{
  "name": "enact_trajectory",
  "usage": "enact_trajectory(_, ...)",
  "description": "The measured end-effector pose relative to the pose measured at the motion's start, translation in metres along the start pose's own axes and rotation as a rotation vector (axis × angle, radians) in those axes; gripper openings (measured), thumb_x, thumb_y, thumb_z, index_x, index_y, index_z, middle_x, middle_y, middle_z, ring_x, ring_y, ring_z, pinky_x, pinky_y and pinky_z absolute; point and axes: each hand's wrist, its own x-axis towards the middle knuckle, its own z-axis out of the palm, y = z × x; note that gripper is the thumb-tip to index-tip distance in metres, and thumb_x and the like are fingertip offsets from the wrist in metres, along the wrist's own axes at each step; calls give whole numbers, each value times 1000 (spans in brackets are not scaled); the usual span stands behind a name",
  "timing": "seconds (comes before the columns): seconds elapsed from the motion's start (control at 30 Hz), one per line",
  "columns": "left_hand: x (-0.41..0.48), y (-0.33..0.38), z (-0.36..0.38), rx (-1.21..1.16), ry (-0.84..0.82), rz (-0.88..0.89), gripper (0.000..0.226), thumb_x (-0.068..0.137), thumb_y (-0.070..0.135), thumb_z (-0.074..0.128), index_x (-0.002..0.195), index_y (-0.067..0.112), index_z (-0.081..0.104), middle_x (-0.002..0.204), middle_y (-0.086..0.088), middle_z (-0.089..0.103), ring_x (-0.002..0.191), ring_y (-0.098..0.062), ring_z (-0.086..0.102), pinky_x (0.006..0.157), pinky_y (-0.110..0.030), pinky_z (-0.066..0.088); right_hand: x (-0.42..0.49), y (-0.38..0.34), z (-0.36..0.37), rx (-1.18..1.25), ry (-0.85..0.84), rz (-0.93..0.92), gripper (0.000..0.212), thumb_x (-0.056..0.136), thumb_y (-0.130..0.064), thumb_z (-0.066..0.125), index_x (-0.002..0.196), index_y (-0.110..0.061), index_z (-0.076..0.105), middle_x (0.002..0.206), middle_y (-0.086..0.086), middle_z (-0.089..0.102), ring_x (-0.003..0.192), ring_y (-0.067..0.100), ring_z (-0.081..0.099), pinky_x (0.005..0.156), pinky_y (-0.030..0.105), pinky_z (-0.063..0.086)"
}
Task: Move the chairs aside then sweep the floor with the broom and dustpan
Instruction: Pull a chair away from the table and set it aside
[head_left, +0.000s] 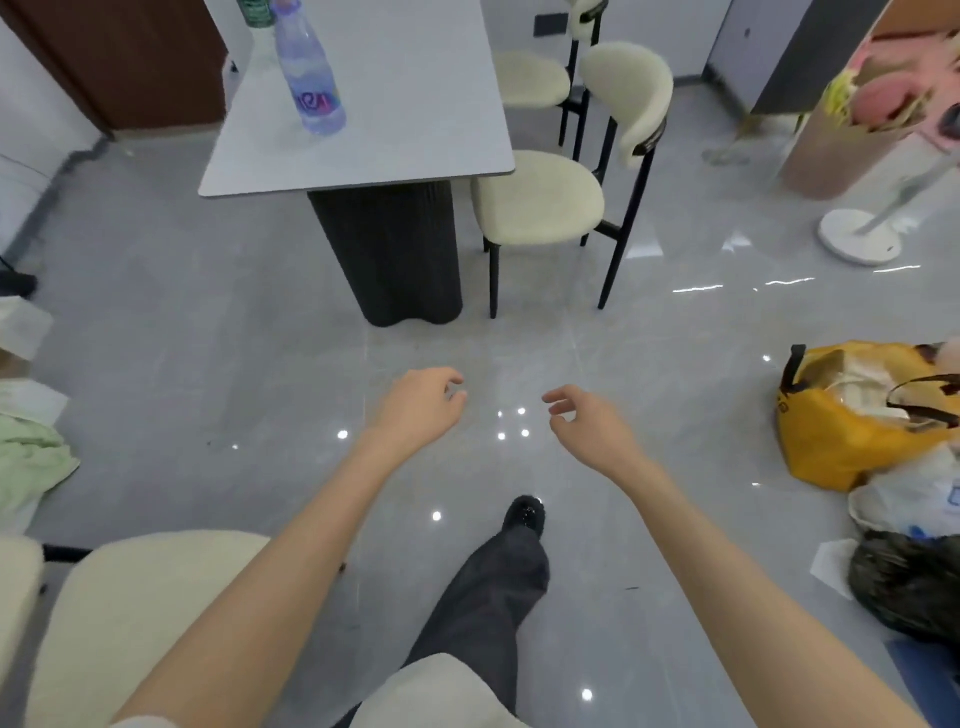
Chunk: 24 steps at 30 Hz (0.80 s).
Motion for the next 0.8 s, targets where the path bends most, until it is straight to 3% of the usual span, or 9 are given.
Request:
enact_trajectory(0.13,102,33,-10,0,7,14,37,94,33,46,128,25,55,129,1,62,116,-22,58,91,-32,46,80,0,-52,10,38,28,38,93,-14,48,131,-19,53,128,1,60,104,17,58,81,23,41)
enact_trajectory(0.3,232,100,-37,13,-62,53,39,93,36,45,131,29,52,130,2,60,119,-23,56,94,-36,47,173,-9,-130,-78,56,77,43,93,-14,47,135,-20,48,135,1,55,116,20,56,94,30,43)
enact_trajectory(0.57,397,182,-59,59,-202,104,52,93,39,45,142,25,37,140,-2,49,128,-23,47,101,-42,44,317,0,-245,-131,141,71,45,94,-12,46,139,-18,46,142,2,49,125,20,50,96,29,40)
enact_trajectory(0.8,530,243,-48,4,-206,102,54,95,33,46,145,17,33,143,-7,46,130,-23,46,101,-32,38,459,41,-321,-345,167,-61,47,92,-11,45,138,-20,44,142,0,44,126,23,44,95,33,44)
